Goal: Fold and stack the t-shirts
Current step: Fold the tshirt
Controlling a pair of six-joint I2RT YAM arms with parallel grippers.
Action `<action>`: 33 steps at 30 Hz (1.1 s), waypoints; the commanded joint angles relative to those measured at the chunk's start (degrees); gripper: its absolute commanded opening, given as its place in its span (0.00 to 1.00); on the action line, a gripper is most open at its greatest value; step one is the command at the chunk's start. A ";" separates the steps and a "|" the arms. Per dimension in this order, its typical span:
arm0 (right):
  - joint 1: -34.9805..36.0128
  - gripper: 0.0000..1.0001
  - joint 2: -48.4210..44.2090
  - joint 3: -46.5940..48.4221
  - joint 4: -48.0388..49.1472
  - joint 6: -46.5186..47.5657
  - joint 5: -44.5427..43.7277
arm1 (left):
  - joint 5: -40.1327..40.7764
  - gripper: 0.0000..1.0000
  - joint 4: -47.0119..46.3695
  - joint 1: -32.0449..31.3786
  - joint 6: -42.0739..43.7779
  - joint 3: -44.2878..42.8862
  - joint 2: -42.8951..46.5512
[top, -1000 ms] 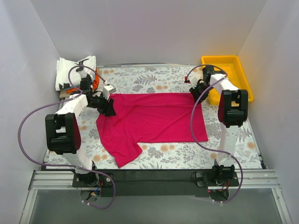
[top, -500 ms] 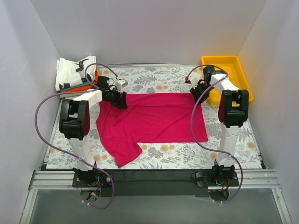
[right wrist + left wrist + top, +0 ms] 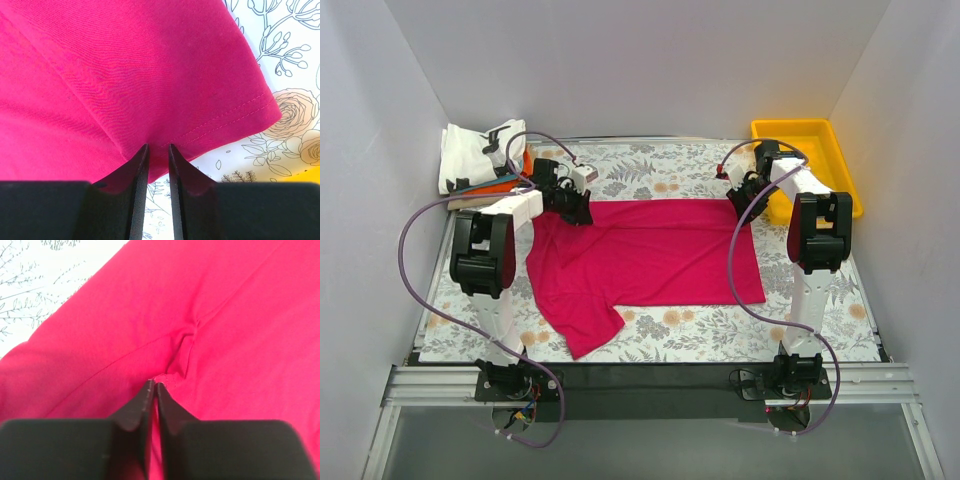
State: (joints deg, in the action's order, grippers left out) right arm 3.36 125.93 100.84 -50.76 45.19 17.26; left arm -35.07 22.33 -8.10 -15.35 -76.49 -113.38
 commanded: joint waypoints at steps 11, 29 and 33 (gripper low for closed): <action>-0.28 0.25 -1.91 2.17 -1.36 0.16 0.67 | -7.37 0.00 8.25 -4.37 6.56 5.28 9.05; -0.10 0.26 -2.36 5.51 -1.88 -1.59 2.69 | -3.28 0.28 5.19 0.97 -8.70 3.46 11.79; 0.51 0.25 -0.78 5.43 -1.80 -2.56 2.08 | 9.38 0.24 2.28 4.93 -14.00 -0.32 6.70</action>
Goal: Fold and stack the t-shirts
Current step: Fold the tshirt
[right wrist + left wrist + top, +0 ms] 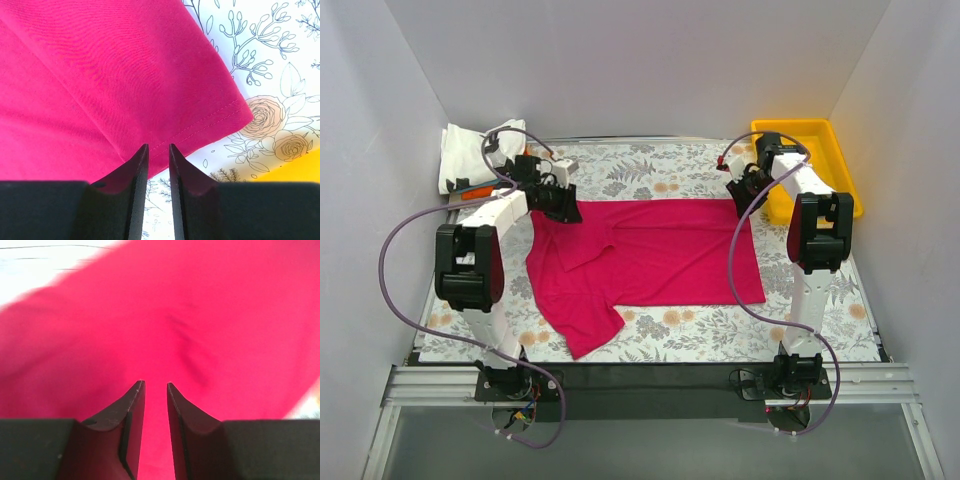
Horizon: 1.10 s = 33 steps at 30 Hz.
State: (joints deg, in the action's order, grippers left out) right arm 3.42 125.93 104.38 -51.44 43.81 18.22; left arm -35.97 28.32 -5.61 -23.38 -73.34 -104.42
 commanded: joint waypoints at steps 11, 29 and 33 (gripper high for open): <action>0.97 0.26 4.50 -1.01 -0.33 -2.16 -5.64 | 28.58 0.25 -4.94 5.17 -6.16 -2.95 -11.94; 1.59 0.61 -12.79 -2.76 -1.73 -0.31 3.67 | -0.22 0.39 8.16 7.45 3.86 -21.17 -9.69; 2.11 0.57 -23.08 -13.56 -3.57 3.38 3.23 | -2.35 0.41 9.03 7.54 11.58 -4.59 5.16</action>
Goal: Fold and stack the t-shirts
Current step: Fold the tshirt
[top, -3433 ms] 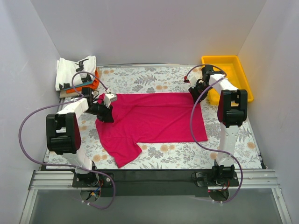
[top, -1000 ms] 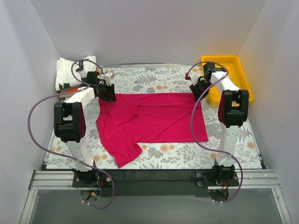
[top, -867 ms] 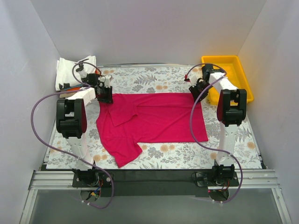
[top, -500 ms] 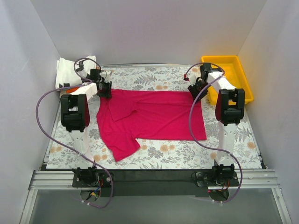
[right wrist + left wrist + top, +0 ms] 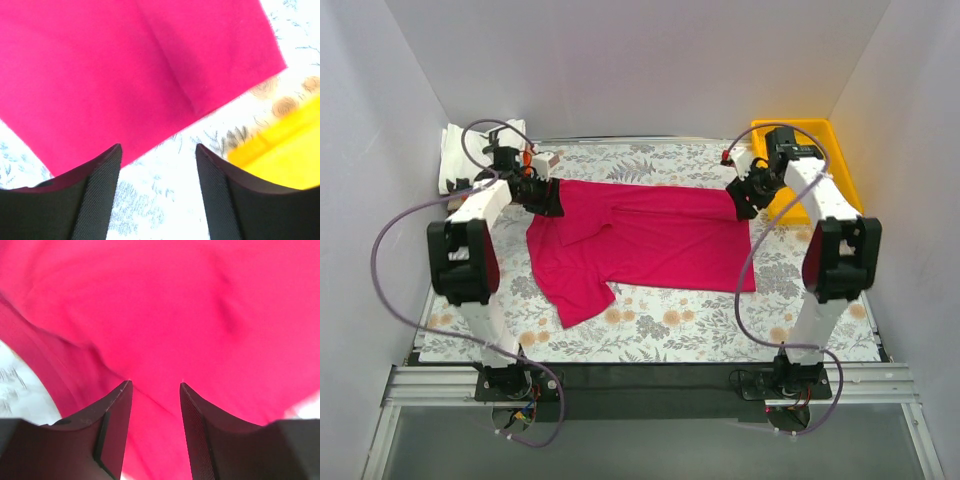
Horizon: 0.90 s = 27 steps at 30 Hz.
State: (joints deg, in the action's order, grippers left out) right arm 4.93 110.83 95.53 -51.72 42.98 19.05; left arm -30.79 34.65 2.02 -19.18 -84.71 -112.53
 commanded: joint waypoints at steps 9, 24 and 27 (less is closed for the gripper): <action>7.27 0.43 -26.18 -33.28 -1.11 8.08 -4.98 | -8.50 0.38 10.42 4.48 26.11 25.02 28.86; 14.93 0.42 -31.46 -50.43 12.17 7.82 -16.15 | -5.26 0.40 9.47 5.98 40.79 32.67 30.36; 15.11 0.40 -31.37 -53.42 14.27 7.91 -17.29 | -4.11 0.40 8.59 5.89 43.70 33.46 28.86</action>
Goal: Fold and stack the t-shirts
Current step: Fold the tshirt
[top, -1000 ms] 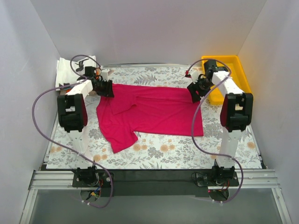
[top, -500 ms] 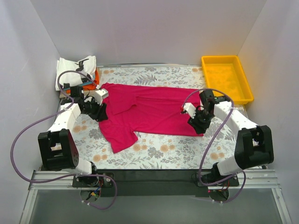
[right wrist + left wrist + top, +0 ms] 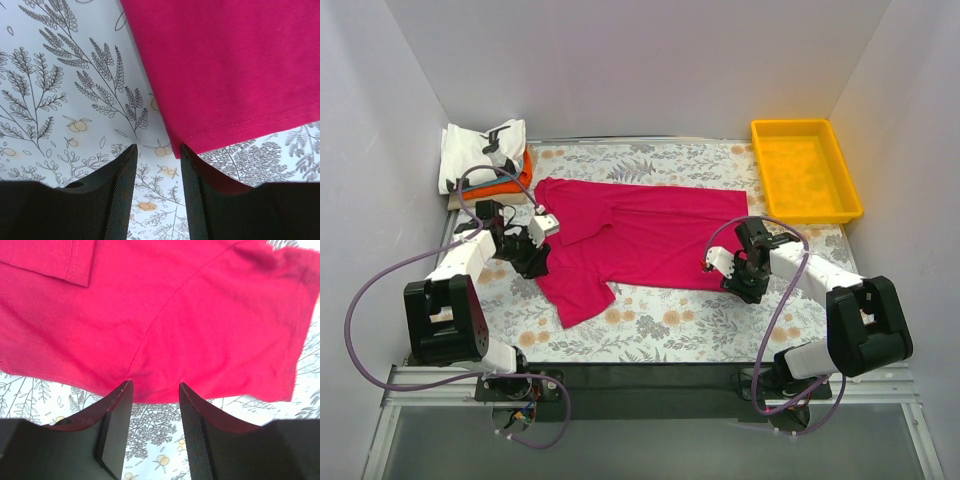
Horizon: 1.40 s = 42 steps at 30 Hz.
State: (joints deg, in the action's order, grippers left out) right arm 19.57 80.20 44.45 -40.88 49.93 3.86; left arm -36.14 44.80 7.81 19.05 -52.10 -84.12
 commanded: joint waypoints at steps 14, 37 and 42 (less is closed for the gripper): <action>0.55 0.01 2.15 -2.79 7.66 -0.19 -5.70 | 11.62 0.39 -15.26 -0.17 7.76 10.34 -3.34; -0.67 0.01 -11.22 -1.05 0.28 3.15 -6.85 | 5.47 0.00 11.98 0.97 9.35 2.01 6.96; -3.92 0.01 -5.68 5.47 -0.16 5.08 -5.44 | -0.15 0.00 15.49 1.85 5.57 -9.67 -0.69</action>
State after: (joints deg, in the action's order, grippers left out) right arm 17.52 72.05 44.73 -40.45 52.58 -2.72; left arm -31.55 57.52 8.91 27.38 -56.38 -82.28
